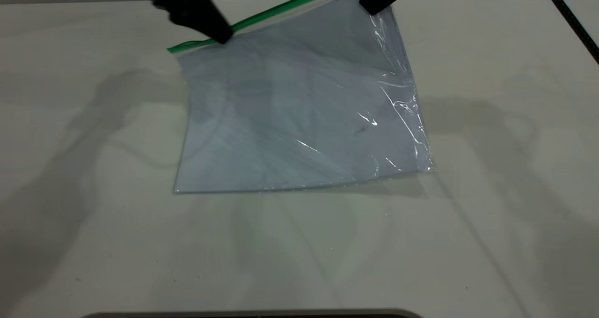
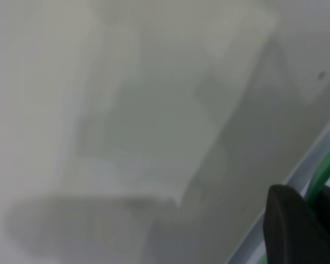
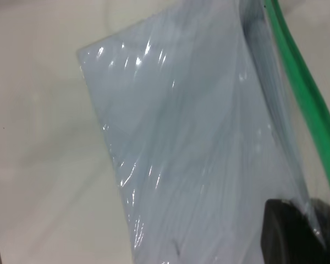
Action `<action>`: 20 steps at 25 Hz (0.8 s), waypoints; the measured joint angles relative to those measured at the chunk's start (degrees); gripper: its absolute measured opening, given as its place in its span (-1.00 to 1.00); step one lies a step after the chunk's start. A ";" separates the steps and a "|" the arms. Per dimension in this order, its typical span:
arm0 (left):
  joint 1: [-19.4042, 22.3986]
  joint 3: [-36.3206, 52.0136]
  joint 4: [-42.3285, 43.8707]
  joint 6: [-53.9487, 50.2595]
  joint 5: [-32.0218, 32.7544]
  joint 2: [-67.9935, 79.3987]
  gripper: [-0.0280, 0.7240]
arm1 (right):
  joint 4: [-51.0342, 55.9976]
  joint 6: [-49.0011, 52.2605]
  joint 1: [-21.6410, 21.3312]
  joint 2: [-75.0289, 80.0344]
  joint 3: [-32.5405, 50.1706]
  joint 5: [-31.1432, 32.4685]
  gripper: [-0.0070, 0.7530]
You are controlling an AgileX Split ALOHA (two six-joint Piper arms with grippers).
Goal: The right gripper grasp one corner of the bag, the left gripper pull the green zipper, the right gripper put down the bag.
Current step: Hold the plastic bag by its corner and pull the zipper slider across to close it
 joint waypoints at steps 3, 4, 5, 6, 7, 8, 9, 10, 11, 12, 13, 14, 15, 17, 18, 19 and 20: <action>1.83 0.00 3.04 -1.72 -0.49 0.00 -0.71 | -0.14 -0.05 -0.06 -0.19 0.00 0.05 -0.89; 2.32 0.00 3.94 -2.28 -0.62 0.00 -0.70 | -0.14 -0.05 -0.06 -0.20 0.00 0.19 -0.89; 2.67 0.00 4.98 -2.91 -0.88 0.00 -0.70 | -0.34 -0.05 -0.06 -0.27 0.00 0.34 -0.89; 3.10 0.00 6.04 -3.46 -0.94 0.00 -0.70 | -0.50 -0.05 -0.12 -0.32 0.00 0.48 -0.89; 3.56 0.00 6.85 -3.77 -1.06 0.01 -0.70 | -0.58 -0.05 -0.25 -0.32 0.00 0.65 -0.89; 4.04 0.00 7.41 -3.97 -1.19 0.07 -0.70 | -0.57 -0.05 -0.33 -0.32 0.00 0.72 -0.89; 4.41 0.00 7.83 -4.09 -1.42 0.07 -0.70 | -0.57 -0.05 -0.44 -0.32 0.00 0.79 -0.89; 4.79 0.00 8.50 -4.18 -1.72 0.07 -0.69 | -0.75 -0.05 -0.59 -0.38 0.00 0.88 -0.89; 5.17 0.00 8.18 -4.23 -1.61 0.13 -0.69 | -0.53 -0.05 -0.60 -0.38 0.00 0.81 -0.89; 5.30 0.00 8.18 -4.25 -1.61 0.13 -0.69 | -0.37 -0.07 -0.60 -0.38 0.00 0.81 -0.89; 5.44 0.00 8.10 -4.25 -1.36 0.13 -0.69 | -0.25 -0.07 -0.60 -0.38 0.00 0.87 -0.89; 5.60 0.00 7.89 -4.30 -1.07 0.13 -0.68 | -0.24 -0.07 -0.60 -0.38 0.00 0.87 -0.89; 5.65 0.00 7.83 -4.30 -0.68 0.13 -0.68 | -0.24 -0.13 -0.60 -0.38 0.00 0.87 -0.89; 5.72 0.00 7.34 -4.36 -0.33 0.13 -0.66 | -0.24 -0.15 -0.60 -0.38 0.00 0.92 -0.89; 5.71 0.00 6.57 -4.36 -0.29 0.13 -0.64 | -0.30 -0.15 -0.60 -0.38 0.00 1.06 -0.89; 5.77 0.00 5.66 -4.36 -0.24 0.13 -0.61 | -0.55 -0.15 -0.60 -0.38 0.00 1.11 -0.89; 5.83 0.00 4.91 -4.36 -0.32 -0.01 -0.56 | -0.96 -0.15 -0.64 -0.38 0.00 1.12 -0.89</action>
